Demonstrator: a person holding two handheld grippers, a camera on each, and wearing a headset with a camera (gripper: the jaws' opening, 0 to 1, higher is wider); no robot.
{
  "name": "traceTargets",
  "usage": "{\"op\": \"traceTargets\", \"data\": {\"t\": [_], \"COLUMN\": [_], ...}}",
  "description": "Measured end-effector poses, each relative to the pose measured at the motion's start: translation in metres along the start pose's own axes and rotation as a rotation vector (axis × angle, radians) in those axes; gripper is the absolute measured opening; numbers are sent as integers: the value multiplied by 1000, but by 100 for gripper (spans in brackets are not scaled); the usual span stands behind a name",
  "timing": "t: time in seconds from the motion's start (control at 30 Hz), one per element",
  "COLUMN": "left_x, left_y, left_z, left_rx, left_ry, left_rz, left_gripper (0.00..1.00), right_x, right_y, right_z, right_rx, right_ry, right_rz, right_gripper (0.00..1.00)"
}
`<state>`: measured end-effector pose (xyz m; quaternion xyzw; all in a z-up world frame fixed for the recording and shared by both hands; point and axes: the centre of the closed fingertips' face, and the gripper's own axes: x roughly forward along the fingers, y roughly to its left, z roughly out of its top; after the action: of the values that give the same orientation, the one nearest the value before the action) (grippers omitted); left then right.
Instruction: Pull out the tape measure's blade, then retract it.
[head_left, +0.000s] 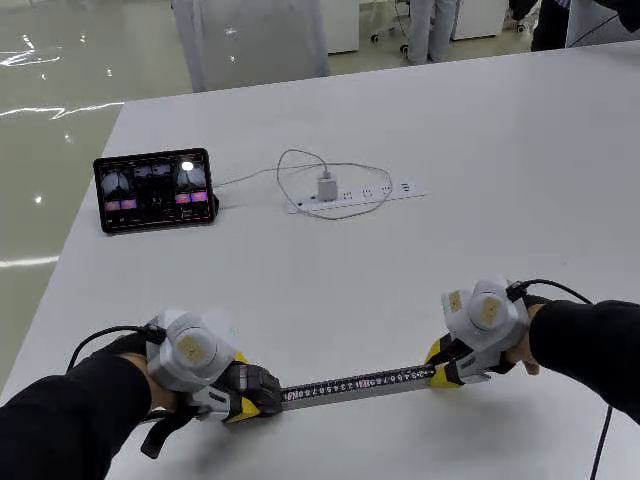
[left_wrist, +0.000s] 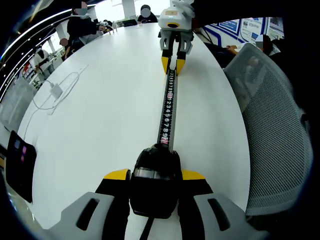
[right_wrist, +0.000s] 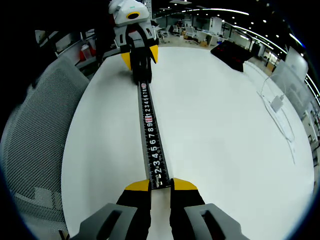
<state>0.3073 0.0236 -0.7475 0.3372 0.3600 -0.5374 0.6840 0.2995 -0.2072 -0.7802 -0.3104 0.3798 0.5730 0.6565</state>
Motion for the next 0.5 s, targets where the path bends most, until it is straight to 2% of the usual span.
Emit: {"op": "traceTargets", "data": {"t": [0.5], "left_x": [0], "left_y": [0], "left_z": [0], "left_rx": [0], "left_ry": [1], "left_rz": [2], "left_gripper": [31], "right_x": [-4], "right_y": [-1], "right_z": [-7], "right_rx": [8], "right_ry": [1], "right_rz": [-4], "right_gripper": [10]}}
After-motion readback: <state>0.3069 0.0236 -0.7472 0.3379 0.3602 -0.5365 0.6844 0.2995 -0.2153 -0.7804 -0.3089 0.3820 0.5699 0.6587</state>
